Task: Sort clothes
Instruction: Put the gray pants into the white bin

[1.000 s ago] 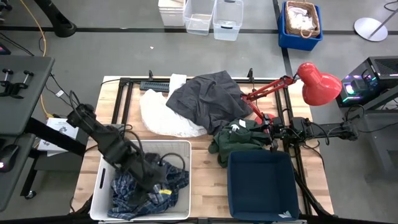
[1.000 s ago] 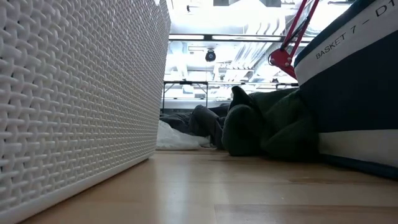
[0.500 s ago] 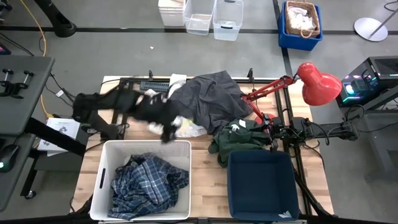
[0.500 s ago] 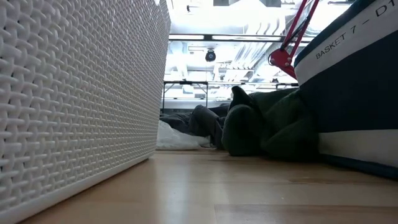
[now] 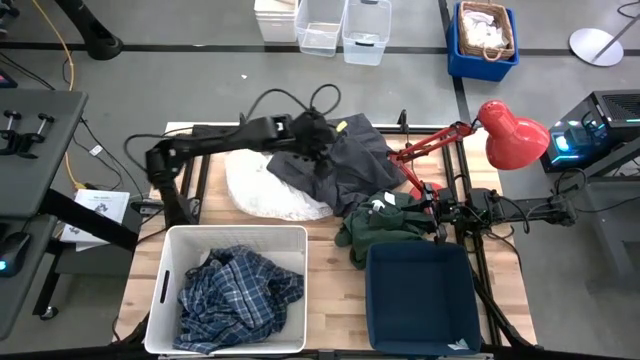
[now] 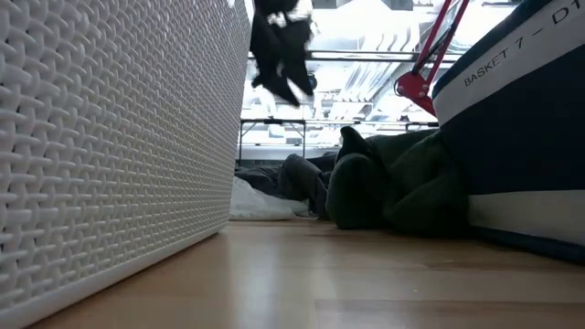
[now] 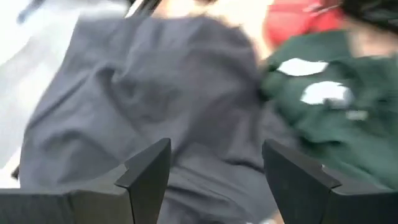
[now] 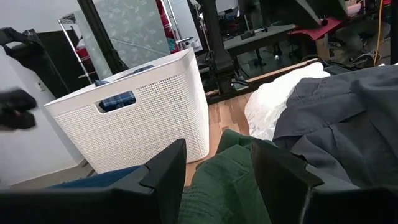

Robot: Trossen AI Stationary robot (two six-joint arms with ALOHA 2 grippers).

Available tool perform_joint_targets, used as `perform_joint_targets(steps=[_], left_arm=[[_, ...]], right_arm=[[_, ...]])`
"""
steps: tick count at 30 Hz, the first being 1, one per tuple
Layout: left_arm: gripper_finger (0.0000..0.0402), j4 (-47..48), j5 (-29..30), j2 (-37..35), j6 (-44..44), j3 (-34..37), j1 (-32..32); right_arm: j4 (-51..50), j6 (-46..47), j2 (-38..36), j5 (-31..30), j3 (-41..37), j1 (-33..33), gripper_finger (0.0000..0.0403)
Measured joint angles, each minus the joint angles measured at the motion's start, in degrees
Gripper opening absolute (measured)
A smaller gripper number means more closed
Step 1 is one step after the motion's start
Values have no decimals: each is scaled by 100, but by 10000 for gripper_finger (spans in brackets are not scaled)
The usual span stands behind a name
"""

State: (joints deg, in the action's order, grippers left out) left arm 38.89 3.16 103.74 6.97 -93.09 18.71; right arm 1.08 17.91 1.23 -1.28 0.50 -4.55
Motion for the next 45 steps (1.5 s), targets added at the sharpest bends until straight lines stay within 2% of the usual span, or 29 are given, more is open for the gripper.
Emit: perform_joint_targets(steps=[6,13,19,23,26,28,30,31,34,38,45], left_arm=[[241,381,277,1086,820,-435,118],[241,755,752,1608,1466,-535,148],[241,612,721,2092,1931,-543,257],[236,572,562,2407,1767,-562,259],[189,560,520,2559,1601,-572,168],[120,514,468,2573,1586,-567,89],[41,396,439,2508,1464,-548,14],[23,344,407,2445,1414,-534,-23],[10,229,369,2095,1310,-513,-110],[6,128,447,1047,837,-523,-179],[3,165,1520,-1055,481,-530,-250]], right_arm=[[-1,0,2,0,1,-1,179],[-1,0,4,0,1,0,179],[0,0,4,0,1,-1,179],[-2,0,26,-2,0,1,179],[0,0,26,0,0,-1,179],[-2,0,26,0,1,-1,179],[-1,0,26,0,1,0,179],[-1,0,26,-1,1,1,179],[0,0,26,0,0,-1,179],[-1,0,26,0,0,-1,179],[-1,0,26,-1,0,-1,179]])
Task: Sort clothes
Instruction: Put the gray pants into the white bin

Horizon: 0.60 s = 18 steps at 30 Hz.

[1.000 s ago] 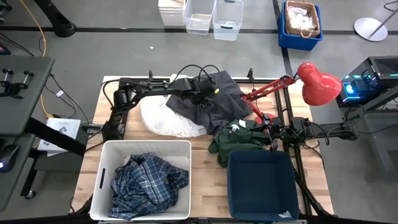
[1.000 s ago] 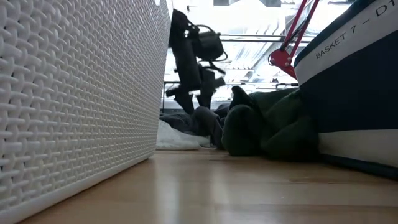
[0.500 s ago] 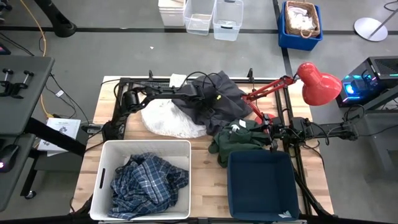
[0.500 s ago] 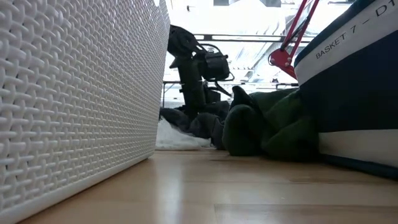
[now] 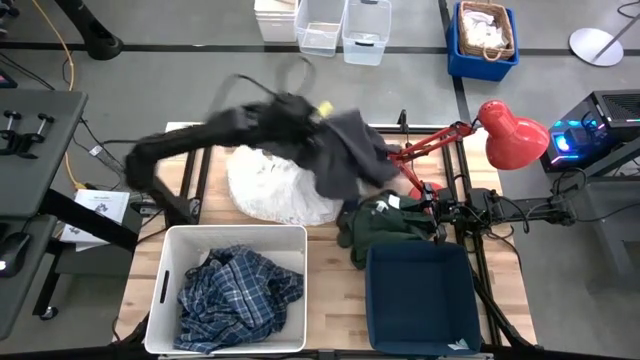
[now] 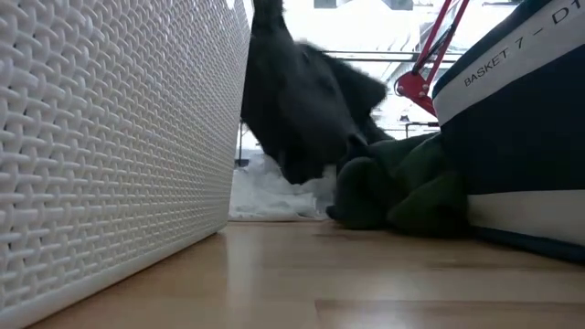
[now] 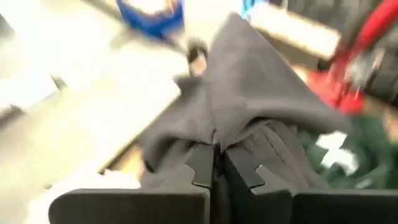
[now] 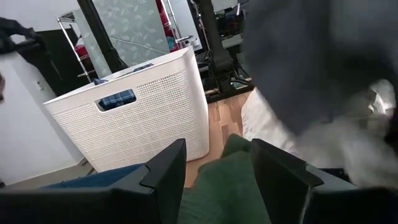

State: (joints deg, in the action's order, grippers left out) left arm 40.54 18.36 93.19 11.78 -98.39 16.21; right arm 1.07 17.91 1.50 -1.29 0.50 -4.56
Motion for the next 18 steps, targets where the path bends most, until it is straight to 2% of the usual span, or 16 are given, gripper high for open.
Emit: perform_joint_targets(steps=[5,9,14,18], left_arm=[[1,-231,158,-1360,-473,0,-198],[1,-819,-223,-2272,-785,0,-646],[1,-1814,-1461,-3068,-780,-13,-1433],[1,-2230,-2496,-3452,-430,-13,-2175]], right_arm=[[-1,0,0,1,0,0,179],[1,0,0,0,1,1,179],[1,0,0,1,1,1,179],[-1,0,0,0,0,1,179]])
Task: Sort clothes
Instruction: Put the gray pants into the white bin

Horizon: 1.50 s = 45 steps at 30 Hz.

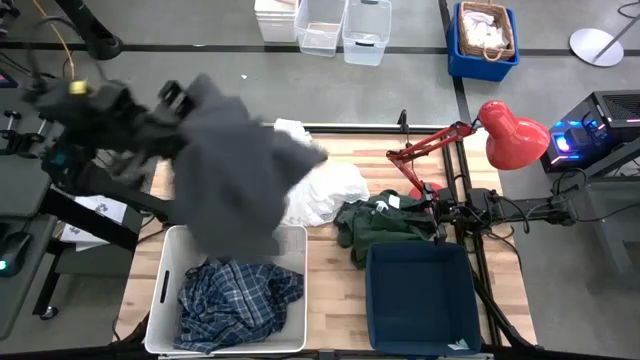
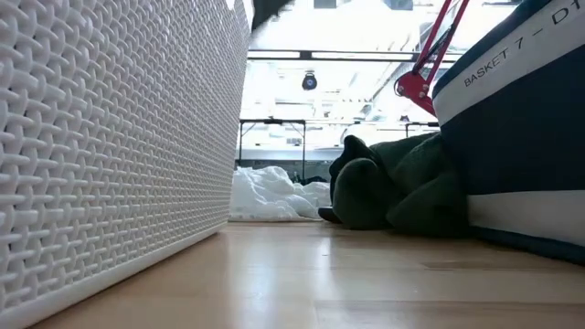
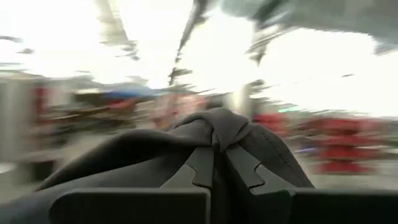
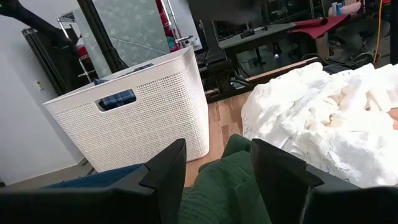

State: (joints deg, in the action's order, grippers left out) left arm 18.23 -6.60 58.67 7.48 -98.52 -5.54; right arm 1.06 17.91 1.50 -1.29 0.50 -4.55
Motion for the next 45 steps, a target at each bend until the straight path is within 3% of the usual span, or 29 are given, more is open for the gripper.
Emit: perform_joint_targets(steps=[5,8,11,17,21,26,35,41,45], left_arm=[[1,-161,-1141,-256,701,0,-897],[1,210,-1284,-359,1078,0,-1357],[1,1267,-976,-488,1262,0,-1679],[1,4013,943,-496,1412,61,-1964],[1,4015,1754,-258,1205,140,-1993],[1,3353,1805,157,483,-470,-1993],[1,3746,2238,893,-324,-2248,-2015],[1,5419,2089,1123,782,-2418,-2198],[1,5457,1163,1164,1646,-2412,-2520]], right_arm=[[2,0,0,1,2,1,179],[1,0,0,1,0,1,179],[0,0,0,1,1,1,179],[2,0,0,1,0,-1,179],[2,0,0,1,0,1,179],[0,0,0,1,0,-1,179],[0,0,0,1,0,1,179],[1,0,-1,-1,0,0,179],[2,0,-2,1,0,0,179]])
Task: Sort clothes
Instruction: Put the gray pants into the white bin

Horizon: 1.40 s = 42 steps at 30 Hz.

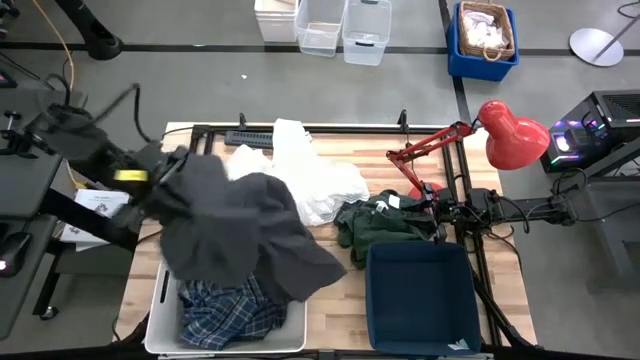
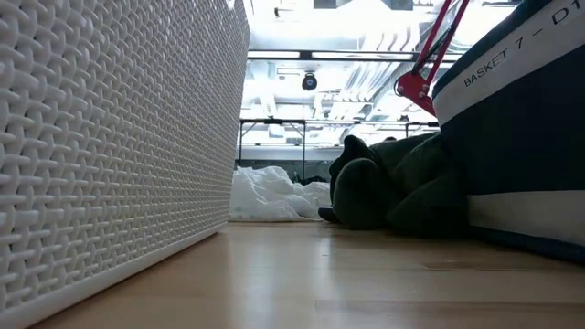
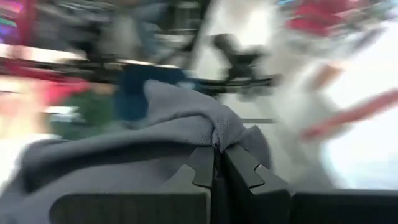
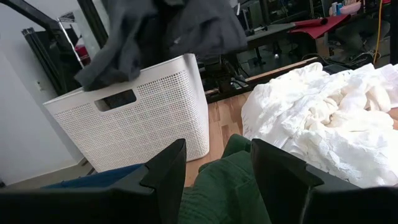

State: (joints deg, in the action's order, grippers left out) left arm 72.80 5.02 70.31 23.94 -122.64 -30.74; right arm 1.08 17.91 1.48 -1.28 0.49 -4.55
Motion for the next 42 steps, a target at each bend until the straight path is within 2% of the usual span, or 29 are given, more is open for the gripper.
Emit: perform_joint_targets(steps=[3,9,13,16,17,22,26,28,30,32,34,38,42], left_arm=[[1,-390,-594,-46,543,-71,-298],[1,-433,-888,-66,1413,-610,-790],[1,576,-670,-108,2146,-863,-889],[1,1724,-427,-60,2555,-799,-923],[1,1823,-401,-40,2643,-681,-923],[1,591,-513,41,2277,386,-1169],[1,643,-425,296,2026,1430,-1550],[1,698,-15,394,1915,2077,-1672],[1,680,662,441,2024,2726,-1737],[1,657,1308,478,2470,3362,-1745],[1,541,1644,533,2917,4010,-1737],[1,-117,1334,721,3377,5060,-1669],[19,-1057,1049,1052,3584,5588,-1640]], right_arm=[[-1,0,1,0,2,1,179],[0,0,0,0,0,1,179],[0,0,0,0,2,1,179],[-1,0,0,0,0,0,179],[-1,0,0,0,1,0,179],[-2,0,0,0,0,0,179],[-2,0,2,0,1,0,179],[0,0,0,0,2,-1,179],[-1,0,1,-1,2,0,179],[0,0,2,-2,2,0,179],[-1,0,1,-1,1,0,179],[0,0,0,0,1,0,179],[0,0,0,0,0,1,179]])
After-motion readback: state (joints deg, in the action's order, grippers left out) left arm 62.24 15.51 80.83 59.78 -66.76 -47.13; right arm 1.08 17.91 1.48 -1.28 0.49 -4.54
